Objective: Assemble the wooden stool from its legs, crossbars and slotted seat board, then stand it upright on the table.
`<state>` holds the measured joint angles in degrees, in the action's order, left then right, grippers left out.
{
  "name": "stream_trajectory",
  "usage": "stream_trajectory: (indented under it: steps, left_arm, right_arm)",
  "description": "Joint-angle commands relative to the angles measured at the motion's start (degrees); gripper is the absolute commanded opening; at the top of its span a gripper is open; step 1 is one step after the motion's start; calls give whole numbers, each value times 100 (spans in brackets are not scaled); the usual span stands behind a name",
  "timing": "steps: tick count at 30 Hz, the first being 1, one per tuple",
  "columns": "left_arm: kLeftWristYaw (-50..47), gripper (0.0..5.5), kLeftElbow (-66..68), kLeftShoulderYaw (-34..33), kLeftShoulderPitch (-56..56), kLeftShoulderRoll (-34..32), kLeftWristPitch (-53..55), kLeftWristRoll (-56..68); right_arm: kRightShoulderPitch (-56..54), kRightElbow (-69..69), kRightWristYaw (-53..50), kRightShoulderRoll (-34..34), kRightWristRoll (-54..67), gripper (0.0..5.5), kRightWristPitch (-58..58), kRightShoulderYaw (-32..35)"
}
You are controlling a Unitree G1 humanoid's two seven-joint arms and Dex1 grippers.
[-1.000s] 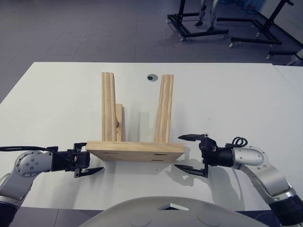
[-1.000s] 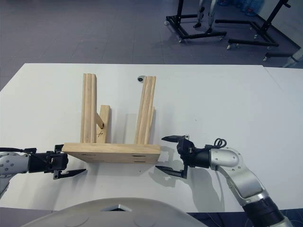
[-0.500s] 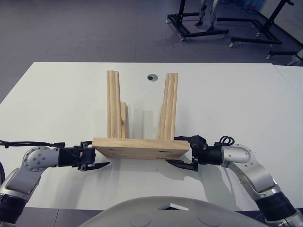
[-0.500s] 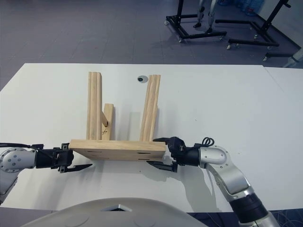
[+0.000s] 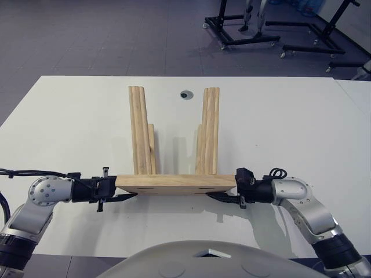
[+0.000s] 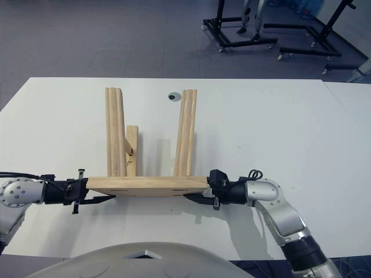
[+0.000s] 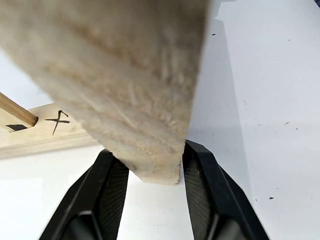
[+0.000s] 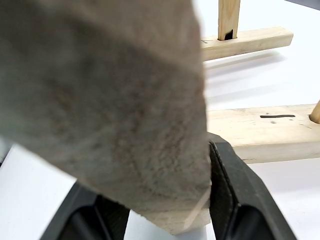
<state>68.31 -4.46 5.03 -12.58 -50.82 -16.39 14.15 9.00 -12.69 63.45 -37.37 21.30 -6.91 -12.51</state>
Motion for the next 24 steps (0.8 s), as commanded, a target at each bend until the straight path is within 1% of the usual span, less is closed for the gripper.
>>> stream_trajectory:
  steps: [1, 4, 7, 9, 11, 12, 13, 15, 17, 19, 21, 22, 24]
  left_arm:
    - [310, 149, -867, 1, -42, -99, 668, 803]
    - [505, 146, -1316, -171, -108, -254, 1512, 1503]
    - [562, 146, -1839, -445, -266, -435, 2550, 2385]
    - [534, 145, -2122, -630, -409, -573, 3144, 2820]
    - [301, 143, -2502, -859, -532, -732, 4008, 3596]
    - [82, 143, -2759, -981, -584, -815, 4487, 4219]
    - [-235, 143, -3080, -1117, -684, -944, 4939, 5028]
    - [-933, 143, -3559, -1286, -855, -1224, 5547, 6390]
    - [-1736, 143, -3882, -1455, -1054, -1524, 5637, 7798]
    - [-2214, 137, -3981, -1813, -1116, -1755, 5534, 9102]
    - [-2273, 131, -3972, -2228, -1176, -1852, 5582, 9748]
    - [-2238, 131, -4001, -2430, -1230, -1818, 5632, 9829]
    - [-2302, 131, -3927, -2760, -1303, -1605, 5664, 9822]
  right_arm:
    - [-111, -308, -98, 67, 426, 181, -359, 253]
    - [-162, -711, -33, -82, 1105, 181, -1217, 482]
    - [-419, -1182, 257, -629, 2344, 181, -2689, 834]
    - [-655, -1306, 381, -912, 2946, 181, -3402, 1065]
    - [-1026, -1250, 333, -1158, 3716, 179, -4265, 1321]
    - [-1260, -1153, 237, -1299, 4290, 178, -4800, 1458]
    - [-1500, -1039, 226, -1574, 5008, 177, -5421, 1549]
    - [-1842, -970, 644, -2277, 5999, 175, -6426, 1565]
    - [-2132, -675, 928, -2991, 6924, 170, -7206, 1462]
    - [-2123, -435, 1110, -3674, 7608, 165, -7721, 1423]
    - [-1942, -220, 1116, -4417, 8321, 158, -7955, 1238]
    - [-1813, -190, 1167, -4776, 8646, 156, -8020, 1192]
    - [-1612, -274, 1315, -5258, 9062, 155, -8094, 1101]
